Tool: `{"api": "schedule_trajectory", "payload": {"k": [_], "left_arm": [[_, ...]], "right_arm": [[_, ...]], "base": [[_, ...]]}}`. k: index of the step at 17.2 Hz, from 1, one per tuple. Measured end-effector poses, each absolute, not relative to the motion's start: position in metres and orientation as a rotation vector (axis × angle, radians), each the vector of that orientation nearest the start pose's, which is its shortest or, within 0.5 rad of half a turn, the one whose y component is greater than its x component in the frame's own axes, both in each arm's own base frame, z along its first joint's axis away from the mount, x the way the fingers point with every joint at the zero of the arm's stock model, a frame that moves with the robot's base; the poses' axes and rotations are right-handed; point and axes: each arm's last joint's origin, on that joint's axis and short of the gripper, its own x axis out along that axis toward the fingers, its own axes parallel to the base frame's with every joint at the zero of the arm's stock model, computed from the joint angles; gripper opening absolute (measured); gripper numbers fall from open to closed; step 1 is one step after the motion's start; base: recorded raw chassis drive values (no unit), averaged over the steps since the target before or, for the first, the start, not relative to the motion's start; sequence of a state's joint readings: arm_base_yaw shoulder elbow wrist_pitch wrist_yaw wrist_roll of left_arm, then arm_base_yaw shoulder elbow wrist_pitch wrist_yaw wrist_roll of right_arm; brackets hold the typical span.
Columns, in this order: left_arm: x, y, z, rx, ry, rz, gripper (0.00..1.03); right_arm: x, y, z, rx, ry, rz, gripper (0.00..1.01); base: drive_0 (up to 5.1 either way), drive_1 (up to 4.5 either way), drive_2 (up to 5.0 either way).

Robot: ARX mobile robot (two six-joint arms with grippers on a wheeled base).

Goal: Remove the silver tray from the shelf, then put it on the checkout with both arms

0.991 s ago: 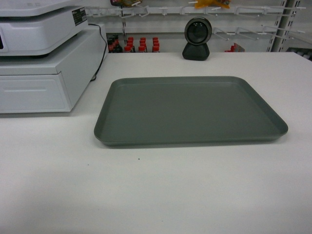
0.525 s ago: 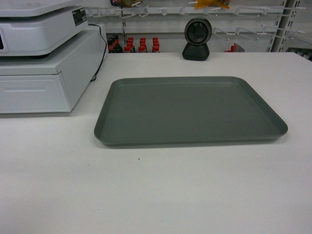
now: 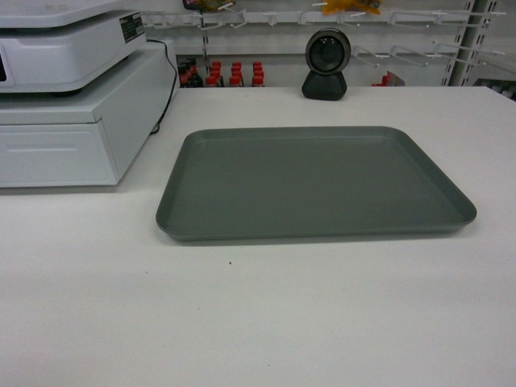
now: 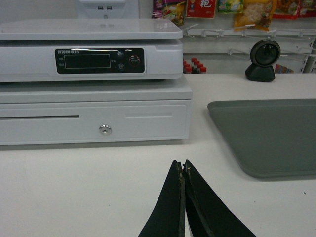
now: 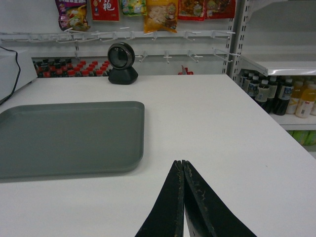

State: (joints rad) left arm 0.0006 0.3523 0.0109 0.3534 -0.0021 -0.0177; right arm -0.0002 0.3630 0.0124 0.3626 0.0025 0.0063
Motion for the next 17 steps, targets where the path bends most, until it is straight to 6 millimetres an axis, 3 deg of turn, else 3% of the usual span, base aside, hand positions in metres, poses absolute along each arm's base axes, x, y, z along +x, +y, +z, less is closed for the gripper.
{"api": "schedule_trajectory", "payload": {"k": [12, 17], "left_arm": [[0.098, 0.0, 0.166, -0.017, 0.007, 0.004, 0.01], [0.098, 0.0, 0.166, -0.017, 0.002, 0.0, 0.01]], "right_arm": [[0.098, 0.0, 0.165, 0.006, 0.022, -0.001, 0.02], [0.097, 0.0, 0.167, 0.006, -0.004, 0.001, 0.02]], "base": [[0.0, 0.0, 0.0], [0.0, 0.0, 0.0]]}}
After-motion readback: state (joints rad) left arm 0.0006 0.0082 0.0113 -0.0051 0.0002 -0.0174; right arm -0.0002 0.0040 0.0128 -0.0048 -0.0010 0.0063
